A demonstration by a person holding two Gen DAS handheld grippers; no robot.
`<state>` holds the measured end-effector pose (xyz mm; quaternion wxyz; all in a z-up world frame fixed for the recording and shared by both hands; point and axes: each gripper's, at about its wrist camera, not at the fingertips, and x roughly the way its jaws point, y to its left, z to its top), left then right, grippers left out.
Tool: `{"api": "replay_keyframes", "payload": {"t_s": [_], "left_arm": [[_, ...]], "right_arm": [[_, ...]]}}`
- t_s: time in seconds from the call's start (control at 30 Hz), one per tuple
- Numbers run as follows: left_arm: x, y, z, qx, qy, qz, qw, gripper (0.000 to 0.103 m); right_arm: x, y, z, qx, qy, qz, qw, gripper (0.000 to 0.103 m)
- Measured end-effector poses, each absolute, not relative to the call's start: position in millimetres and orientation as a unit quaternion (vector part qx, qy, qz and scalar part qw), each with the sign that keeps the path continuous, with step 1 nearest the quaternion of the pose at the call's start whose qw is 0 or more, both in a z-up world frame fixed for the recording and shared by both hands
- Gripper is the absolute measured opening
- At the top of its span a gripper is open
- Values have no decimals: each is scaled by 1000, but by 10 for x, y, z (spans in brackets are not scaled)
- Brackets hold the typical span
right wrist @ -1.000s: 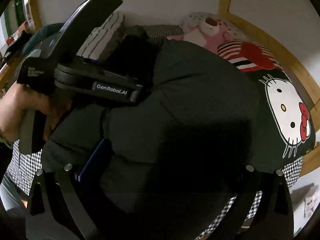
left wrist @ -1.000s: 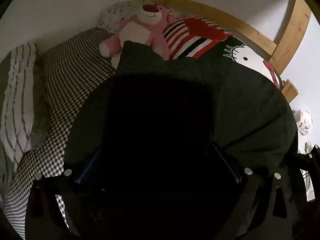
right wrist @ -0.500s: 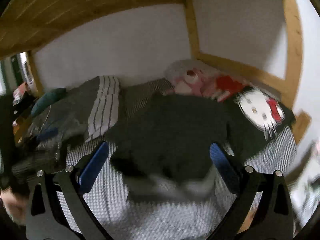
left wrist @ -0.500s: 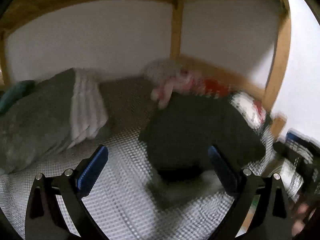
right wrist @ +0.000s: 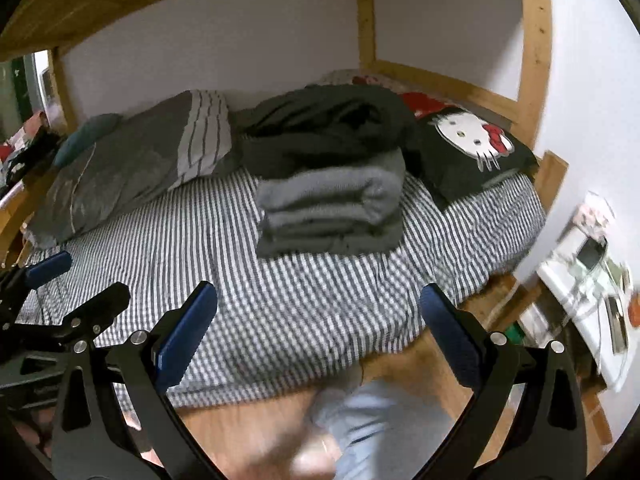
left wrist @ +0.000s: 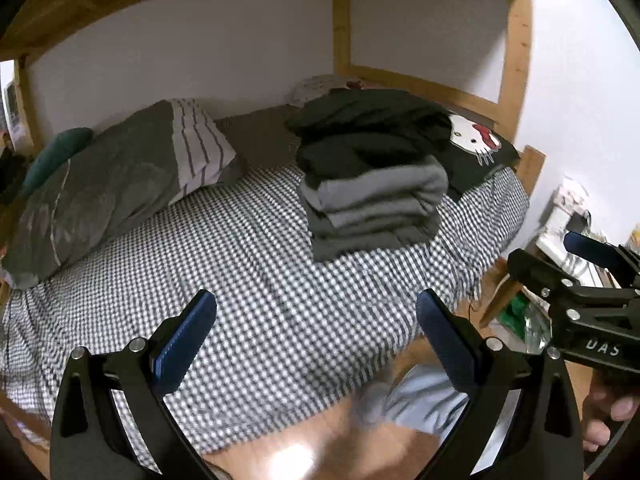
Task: Fold large clothes
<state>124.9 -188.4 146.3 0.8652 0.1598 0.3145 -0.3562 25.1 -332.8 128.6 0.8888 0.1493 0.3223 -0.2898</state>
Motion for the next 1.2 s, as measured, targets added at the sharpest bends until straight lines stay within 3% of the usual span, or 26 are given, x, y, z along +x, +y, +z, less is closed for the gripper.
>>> {"api": "replay_keyframes", "payload": {"t_s": [0.57, 1.2], "left_arm": [[311, -1178, 1423, 179, 287, -336, 879, 98], [290, -1100, 1097, 186, 309, -341, 868, 98]], "right_arm": [[-700, -2401, 1368, 115, 317, -298, 893, 99], [-763, -2172, 1054, 70, 346, -305, 885, 99]]}}
